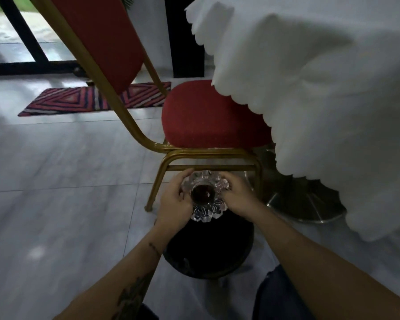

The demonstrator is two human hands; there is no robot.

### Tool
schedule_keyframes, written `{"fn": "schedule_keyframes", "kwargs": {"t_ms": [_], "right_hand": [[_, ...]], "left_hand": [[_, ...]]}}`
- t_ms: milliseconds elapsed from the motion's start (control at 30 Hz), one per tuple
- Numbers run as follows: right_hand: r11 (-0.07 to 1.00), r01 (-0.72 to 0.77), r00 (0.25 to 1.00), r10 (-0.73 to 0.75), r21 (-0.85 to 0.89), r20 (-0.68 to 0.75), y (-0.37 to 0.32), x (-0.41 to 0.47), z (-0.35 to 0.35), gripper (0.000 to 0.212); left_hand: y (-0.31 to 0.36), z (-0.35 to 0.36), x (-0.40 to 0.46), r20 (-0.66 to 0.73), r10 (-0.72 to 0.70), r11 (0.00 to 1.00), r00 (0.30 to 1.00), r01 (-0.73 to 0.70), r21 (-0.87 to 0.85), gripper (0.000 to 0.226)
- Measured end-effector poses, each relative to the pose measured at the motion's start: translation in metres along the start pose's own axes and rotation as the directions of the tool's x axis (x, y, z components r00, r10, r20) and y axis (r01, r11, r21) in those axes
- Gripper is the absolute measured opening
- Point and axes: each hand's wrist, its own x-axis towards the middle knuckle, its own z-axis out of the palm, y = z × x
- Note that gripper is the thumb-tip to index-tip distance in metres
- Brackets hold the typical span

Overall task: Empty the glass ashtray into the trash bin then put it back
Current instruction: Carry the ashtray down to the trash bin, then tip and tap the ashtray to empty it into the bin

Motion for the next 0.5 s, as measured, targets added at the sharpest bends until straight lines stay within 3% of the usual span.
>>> {"fn": "schedule_keyframes", "kwargs": {"t_ms": [100,267,500], "right_hand": [[0.999,0.033,0.997,-0.033,-0.002,-0.072,-0.012,-0.019,0.000,0.044],[0.977,0.198,0.973,-0.205,-0.072,-0.102,-0.020,-0.027,0.006,0.061],[0.963,0.207,0.975,-0.218,-0.171,-0.049,-0.011,-0.027,0.012,0.067]], "left_hand": [[0.004,-0.006,-0.001,0.060,0.009,1.000,0.998,-0.010,0.007,0.060],[-0.002,-0.016,0.014,0.095,0.077,0.992,0.993,-0.086,0.091,0.065],[-0.007,-0.020,0.017,0.165,0.004,0.980,0.986,-0.037,0.194,0.058]]}}
